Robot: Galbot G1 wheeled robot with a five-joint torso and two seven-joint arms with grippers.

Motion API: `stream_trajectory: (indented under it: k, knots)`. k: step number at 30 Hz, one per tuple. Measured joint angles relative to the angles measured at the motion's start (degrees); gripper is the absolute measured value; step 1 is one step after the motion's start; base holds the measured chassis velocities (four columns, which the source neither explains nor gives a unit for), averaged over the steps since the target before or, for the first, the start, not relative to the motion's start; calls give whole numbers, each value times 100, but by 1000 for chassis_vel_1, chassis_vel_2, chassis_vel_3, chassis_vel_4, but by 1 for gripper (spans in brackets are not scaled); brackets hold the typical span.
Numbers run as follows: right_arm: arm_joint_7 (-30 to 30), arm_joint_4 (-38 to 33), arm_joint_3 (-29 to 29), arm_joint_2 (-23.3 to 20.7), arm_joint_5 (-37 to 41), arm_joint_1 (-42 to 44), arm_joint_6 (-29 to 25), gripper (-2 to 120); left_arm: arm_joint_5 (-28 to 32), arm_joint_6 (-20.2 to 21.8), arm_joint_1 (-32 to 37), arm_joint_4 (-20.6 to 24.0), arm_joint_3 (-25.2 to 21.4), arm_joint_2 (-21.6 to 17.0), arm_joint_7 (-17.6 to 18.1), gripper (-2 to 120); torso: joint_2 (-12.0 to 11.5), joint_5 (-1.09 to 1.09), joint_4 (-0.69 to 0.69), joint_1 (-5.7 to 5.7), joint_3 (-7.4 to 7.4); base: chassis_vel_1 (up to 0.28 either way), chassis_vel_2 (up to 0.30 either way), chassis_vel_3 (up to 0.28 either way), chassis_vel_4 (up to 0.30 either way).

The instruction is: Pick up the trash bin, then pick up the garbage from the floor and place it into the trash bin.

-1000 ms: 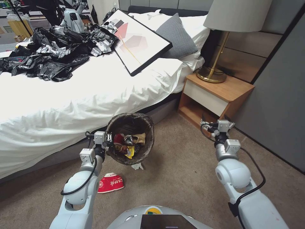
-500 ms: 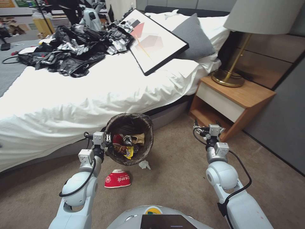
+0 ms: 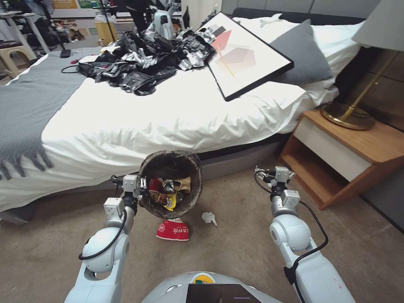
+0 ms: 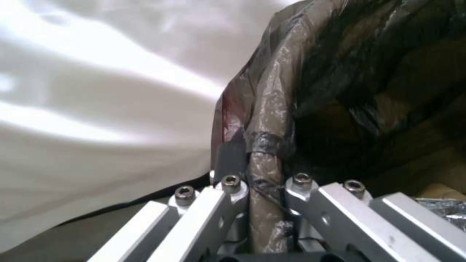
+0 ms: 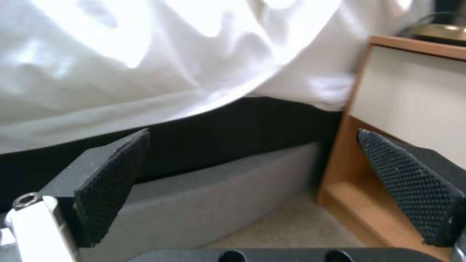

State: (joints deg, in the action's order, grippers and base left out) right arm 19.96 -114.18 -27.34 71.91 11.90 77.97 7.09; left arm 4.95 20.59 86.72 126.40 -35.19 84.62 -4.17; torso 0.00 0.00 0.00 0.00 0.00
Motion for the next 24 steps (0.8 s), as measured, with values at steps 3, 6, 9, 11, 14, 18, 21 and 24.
stream_trajectory:
  k: [3, 6, 9, 11, 14, 18, 21, 24]
  knots:
    - [4, 6, 7, -3, 9, -12, 5, 100, 0, -2, -4, -12, -4, 2, -2, 2, 0, 0, 0, 0, 0, 78, 78, 84, 70]
    - [5, 11, 8, -14, 16, -27, 14, 100, 1, -9, -10, -30, -9, 3, -4, 2, 0, 0, 0, 0, 0, 69, 77, 79, 76]
    - [10, 11, 9, -28, 37, -38, 30, 100, 60, -68, -24, -44, -9, 0, 3, 2, 0, 0, 1, 0, 0, 59, 68, 73, 75]
    - [10, 11, 9, -34, 41, -40, 41, 100, 65, -83, -28, -46, -7, 0, 10, 2, 0, 0, 1, 0, 0, 68, 68, 58, 73]
    - [12, 11, 28, -95, 65, -73, 95, 100, 60, -100, -43, -64, -10, 1, 24, 2, 0, 1, 1, 0, 0, 0, 0, 0, 0]
    - [67, 29, 150, -280, 205, -285, 342, 100, 44, -106, -44, -71, -16, -4, 15, 2, 0, 1, -3, 0, 0, 0, 0, 0, 0]
    - [160, 73, 300, -423, 345, -523, 594, 100, 23, -107, -43, -71, -18, -3, 10, 2, 0, 1, -1, 0, 0, 0, 0, 0, 0]
    - [276, 137, 551, -636, 801, -854, 1082, 100, 1, -109, -38, -70, -33, 2, 3, 2, 0, 1, 0, 0, 0, 0, 0, 0, 0]
